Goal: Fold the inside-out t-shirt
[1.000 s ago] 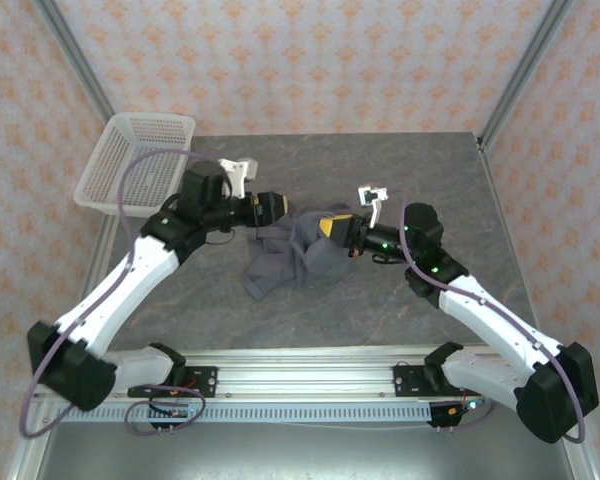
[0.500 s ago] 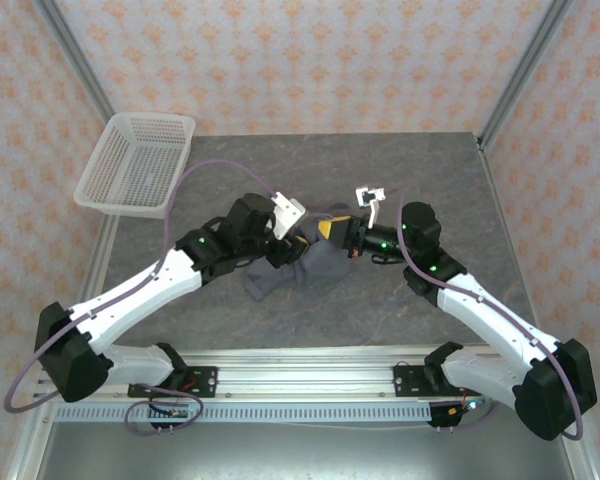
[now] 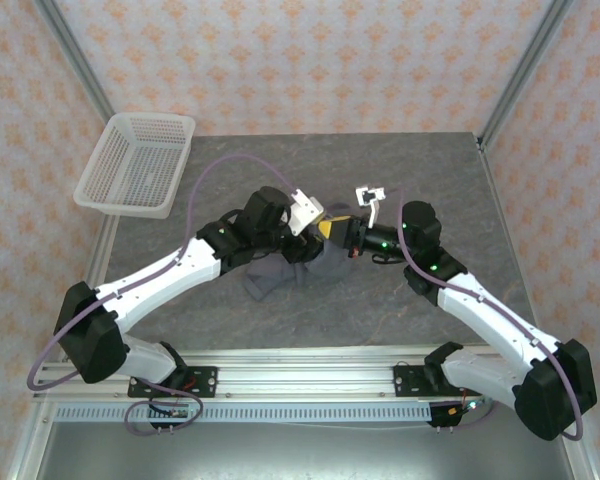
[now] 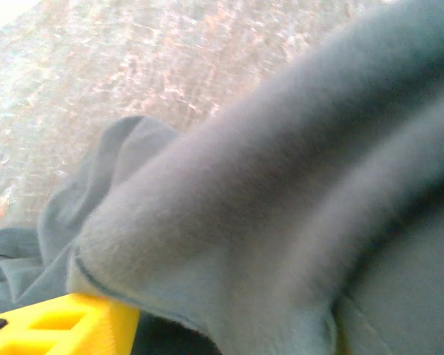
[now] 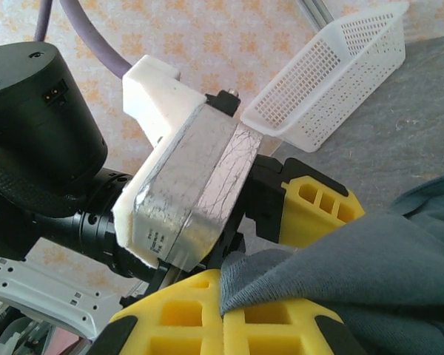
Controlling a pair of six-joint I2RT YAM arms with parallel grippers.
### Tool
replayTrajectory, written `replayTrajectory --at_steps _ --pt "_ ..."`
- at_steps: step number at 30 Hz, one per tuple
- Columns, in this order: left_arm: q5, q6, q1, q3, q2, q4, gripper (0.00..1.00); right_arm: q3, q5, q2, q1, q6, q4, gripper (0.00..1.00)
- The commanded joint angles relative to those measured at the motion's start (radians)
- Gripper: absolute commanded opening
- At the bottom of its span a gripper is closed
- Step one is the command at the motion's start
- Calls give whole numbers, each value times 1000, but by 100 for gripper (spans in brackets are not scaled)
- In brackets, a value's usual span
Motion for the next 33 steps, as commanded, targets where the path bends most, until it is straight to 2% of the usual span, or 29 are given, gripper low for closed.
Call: replayTrajectory --at_steps 1,4,6,9,11,12,14,17,19,21,25,29,31,33 --pt "-92 -42 -7 21 -22 63 36 41 -8 -17 -3 -23 -2 0" --pt "-53 -54 -7 38 -62 24 0 22 27 -41 -20 -53 -37 0" --pt "19 -74 -6 91 -86 -71 0 12 73 -55 -43 -93 -94 0" --pt "230 -139 14 173 -114 -174 0 -13 256 -57 -78 -198 -228 0" --pt "358 -208 40 209 -118 -190 0 -44 325 -34 -92 -272 -249 0" --pt "406 -248 55 228 -113 -195 0 -58 340 -18 -92 -302 -236 2" --pt "448 -329 79 255 -96 -190 0 -52 332 17 -92 -313 -222 14" --pt "484 -416 116 297 -47 -209 0 0 315 16 -91 -263 -255 28" --pt "481 -431 127 314 -19 -228 0 2 383 -67 -68 -248 -276 33" --pt "480 -421 129 319 -2 -235 0 -45 469 -182 -1 -328 -274 39" --pt "496 -427 129 330 34 -234 0 -94 651 -363 135 -486 -294 43" --pt "496 -437 129 349 59 -240 0 -21 690 -319 185 -530 -374 42" --pt "476 -442 129 360 65 -244 0 52 701 -232 194 -433 -454 42" --pt "452 -445 129 365 66 -249 0 121 801 -145 196 -209 -544 42"
